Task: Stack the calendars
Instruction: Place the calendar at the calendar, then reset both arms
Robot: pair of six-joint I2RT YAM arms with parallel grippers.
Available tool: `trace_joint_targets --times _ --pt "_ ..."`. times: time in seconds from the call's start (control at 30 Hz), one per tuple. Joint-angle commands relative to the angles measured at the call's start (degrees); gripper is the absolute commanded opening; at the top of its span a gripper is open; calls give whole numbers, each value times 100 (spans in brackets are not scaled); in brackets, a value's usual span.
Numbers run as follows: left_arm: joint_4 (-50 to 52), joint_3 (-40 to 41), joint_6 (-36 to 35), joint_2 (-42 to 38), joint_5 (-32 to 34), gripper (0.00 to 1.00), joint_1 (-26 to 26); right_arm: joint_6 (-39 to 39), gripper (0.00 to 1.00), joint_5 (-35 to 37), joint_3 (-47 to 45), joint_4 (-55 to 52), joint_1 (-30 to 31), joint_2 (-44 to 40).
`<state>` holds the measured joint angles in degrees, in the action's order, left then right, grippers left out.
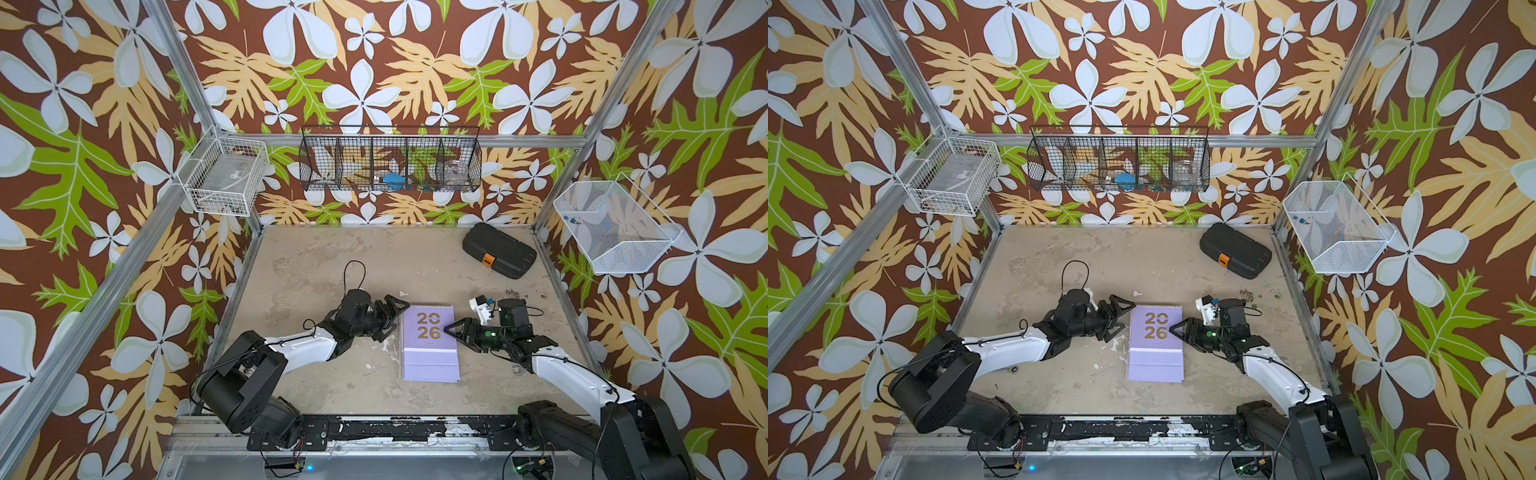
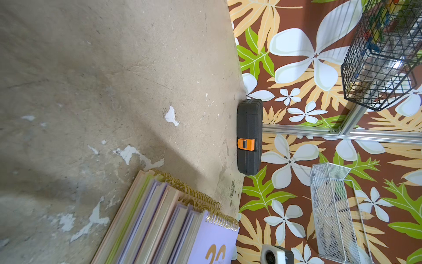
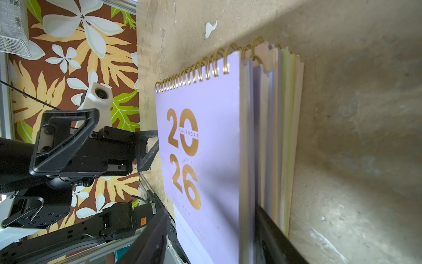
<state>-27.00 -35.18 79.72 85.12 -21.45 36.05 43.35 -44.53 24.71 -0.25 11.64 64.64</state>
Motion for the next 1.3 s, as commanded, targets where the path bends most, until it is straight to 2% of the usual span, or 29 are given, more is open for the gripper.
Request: trace_joint_targets --times 0.0,0.37,0.63,0.67,0.73,0.9,0.97,1.03,1.13,1.27 --pt "94 20 -117 -57 18 93 -43 -119 64 256 51 -248 5 38" --pt "268 64 -232 -227 -36 94 -216 -289 70 626 336 -676 5 26" --pt "705 109 -557 -593 -121 96 -639 -457 75 994 607 -1027 5 -131" --pt "850 86 -669 -676 -115 97 -725 -540 77 1049 687 -1112 -3 -168" --pt "1168 29 -887 -823 -108 100 -908 -724 99 1298 863 -1300 -2 -220" --pt "1656 -65 -1436 -1106 -403 100 -1562 -1038 100 1759 1298 -1576 -6 -334" --pt "1956 -205 -1933 -1208 -420 100 -1871 -1156 100 1999 1477 -1626 -5 -329" --pt "2366 -409 -2567 -1389 -158 100 -2112 -1253 100 2337 1618 -1595 -17 -345" --pt "2769 -651 -3704 -1742 752 100 -2345 -1345 100 3116 1788 -1450 -18 -470" --pt "2408 -531 -5370 -2328 2088 100 -2401 -1614 100 4460 1347 -425 -17 -1067"
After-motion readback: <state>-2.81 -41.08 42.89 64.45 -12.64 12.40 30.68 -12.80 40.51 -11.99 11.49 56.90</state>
